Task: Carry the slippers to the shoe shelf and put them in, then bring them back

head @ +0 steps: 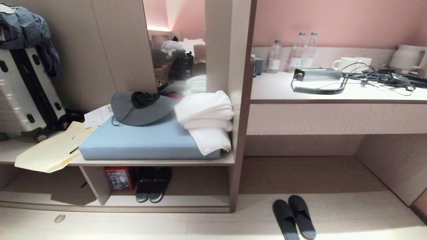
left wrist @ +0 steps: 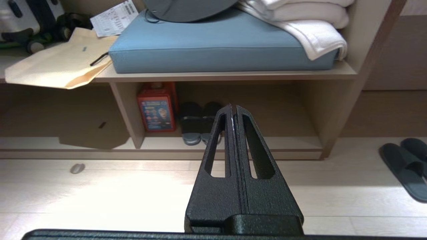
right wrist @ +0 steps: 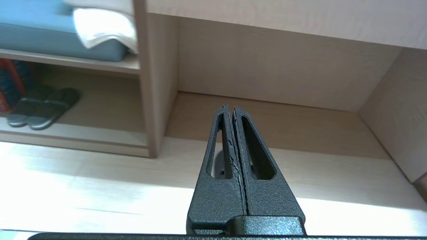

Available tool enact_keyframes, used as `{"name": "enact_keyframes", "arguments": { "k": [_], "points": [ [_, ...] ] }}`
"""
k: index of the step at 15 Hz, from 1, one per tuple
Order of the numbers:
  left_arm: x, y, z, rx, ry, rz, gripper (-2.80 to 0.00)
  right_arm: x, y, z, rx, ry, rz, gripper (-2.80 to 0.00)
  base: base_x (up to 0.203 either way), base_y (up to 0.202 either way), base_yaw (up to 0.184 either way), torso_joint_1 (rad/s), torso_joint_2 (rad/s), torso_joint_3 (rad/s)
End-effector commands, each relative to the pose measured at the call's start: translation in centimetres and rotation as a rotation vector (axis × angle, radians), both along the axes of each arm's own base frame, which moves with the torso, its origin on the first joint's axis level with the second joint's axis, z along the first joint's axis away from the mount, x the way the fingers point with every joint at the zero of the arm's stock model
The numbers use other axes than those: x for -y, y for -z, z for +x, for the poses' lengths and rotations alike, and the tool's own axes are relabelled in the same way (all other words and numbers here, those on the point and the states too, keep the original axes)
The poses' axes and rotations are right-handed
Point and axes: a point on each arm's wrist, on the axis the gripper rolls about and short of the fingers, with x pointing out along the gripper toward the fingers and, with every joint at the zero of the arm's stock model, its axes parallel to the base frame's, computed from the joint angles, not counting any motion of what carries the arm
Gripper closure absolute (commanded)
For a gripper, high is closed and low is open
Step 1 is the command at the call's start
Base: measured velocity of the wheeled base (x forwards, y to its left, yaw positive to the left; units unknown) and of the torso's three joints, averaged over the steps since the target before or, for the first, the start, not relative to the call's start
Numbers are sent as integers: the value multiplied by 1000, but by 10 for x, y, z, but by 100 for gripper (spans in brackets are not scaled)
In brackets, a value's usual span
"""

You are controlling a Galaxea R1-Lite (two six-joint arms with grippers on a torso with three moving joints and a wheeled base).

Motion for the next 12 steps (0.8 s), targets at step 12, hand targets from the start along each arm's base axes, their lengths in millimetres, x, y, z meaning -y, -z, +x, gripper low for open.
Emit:
{"name": "enact_keyframes", "arguments": {
  "k": [12],
  "points": [
    [0,0,0,-1,3,1,0,0,0,0,-1,0,-1,0,0,195,-2,2,2,3]
  ]
}}
